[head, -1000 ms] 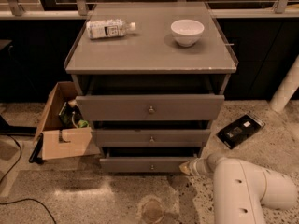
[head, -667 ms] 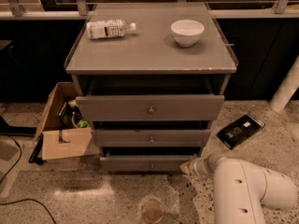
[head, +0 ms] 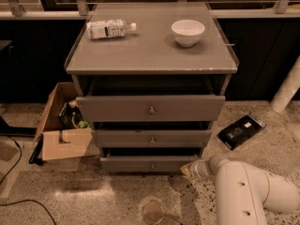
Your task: Close bottom drawer
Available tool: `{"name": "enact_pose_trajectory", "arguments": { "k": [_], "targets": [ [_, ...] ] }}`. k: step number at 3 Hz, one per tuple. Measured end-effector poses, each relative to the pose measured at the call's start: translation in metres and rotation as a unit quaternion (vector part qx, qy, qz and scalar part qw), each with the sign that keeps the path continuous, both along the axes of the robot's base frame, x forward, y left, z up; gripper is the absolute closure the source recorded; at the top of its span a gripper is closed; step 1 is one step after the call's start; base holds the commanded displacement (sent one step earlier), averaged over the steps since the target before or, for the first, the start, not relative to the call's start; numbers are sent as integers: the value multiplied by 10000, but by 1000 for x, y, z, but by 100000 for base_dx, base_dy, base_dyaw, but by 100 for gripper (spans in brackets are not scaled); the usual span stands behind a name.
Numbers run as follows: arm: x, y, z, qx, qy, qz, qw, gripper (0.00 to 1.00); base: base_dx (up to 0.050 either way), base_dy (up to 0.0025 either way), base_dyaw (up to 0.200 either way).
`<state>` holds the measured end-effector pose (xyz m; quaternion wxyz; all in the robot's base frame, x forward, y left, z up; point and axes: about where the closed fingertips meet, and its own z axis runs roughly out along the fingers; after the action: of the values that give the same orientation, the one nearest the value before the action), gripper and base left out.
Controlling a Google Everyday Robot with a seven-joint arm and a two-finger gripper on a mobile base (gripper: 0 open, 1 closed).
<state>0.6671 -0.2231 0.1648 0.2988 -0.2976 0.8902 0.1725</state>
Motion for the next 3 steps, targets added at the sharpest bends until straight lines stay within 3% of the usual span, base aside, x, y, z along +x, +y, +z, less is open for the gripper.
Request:
{"name": "enact_pose_trajectory", "arguments": {
  "k": [2, 3],
  "targets": [
    [-1, 0, -1, 13, 0, -2, 10000, 14, 0, 0, 0],
    [-2, 2, -2, 37, -35, 23, 10000, 0, 0, 0, 0]
  ]
}}
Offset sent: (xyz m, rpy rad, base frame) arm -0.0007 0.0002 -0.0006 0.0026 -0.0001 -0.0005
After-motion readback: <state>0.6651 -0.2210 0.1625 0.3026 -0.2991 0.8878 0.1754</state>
